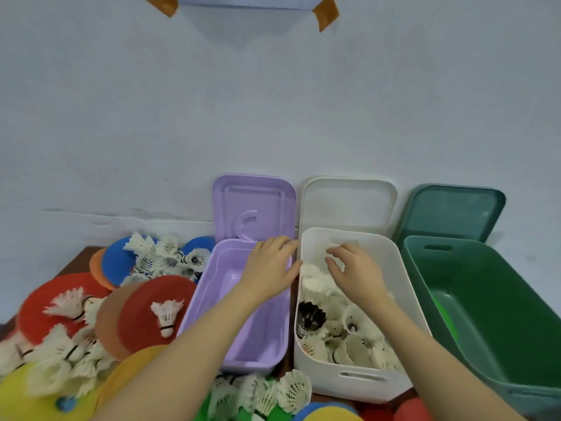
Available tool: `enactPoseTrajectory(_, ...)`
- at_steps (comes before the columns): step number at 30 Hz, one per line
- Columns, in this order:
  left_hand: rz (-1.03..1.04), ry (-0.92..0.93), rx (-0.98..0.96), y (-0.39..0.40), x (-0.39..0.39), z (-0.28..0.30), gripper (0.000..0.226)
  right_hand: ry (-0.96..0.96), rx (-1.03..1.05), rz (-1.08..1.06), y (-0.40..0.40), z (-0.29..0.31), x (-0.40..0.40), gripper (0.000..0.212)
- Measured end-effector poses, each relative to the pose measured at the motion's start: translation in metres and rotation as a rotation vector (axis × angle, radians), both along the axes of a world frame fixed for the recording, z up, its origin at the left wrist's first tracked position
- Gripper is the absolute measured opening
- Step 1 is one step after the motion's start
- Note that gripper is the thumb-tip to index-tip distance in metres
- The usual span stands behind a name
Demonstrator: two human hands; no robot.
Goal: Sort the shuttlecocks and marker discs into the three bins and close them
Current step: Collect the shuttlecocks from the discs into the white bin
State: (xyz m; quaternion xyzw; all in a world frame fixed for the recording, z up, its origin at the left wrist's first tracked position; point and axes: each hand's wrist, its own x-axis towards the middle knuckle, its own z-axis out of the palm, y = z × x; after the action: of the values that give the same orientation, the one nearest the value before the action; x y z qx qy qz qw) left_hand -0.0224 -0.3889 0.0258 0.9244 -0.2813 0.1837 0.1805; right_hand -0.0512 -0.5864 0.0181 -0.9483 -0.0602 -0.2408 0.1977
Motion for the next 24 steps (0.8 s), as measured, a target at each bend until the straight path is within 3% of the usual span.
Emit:
enactPoseTrajectory(9,0.151,0.023,-0.017,0.131,0.02,-0.001,0.047,0.033,0.011,0.257,0.123,0.006,0.05,0.03)
enactPoseTrajectory(20,0.229,0.117,-0.032,0.307,0.075,-0.039,0.052,0.197,0.022,0.324,0.288,-0.016,0.119,0.027)
enactPoseTrajectory(24,0.224,0.227,-0.019,0.353,0.093,-0.065,0.043,0.278,-0.021,0.278,0.331,-0.038,0.138,0.027)
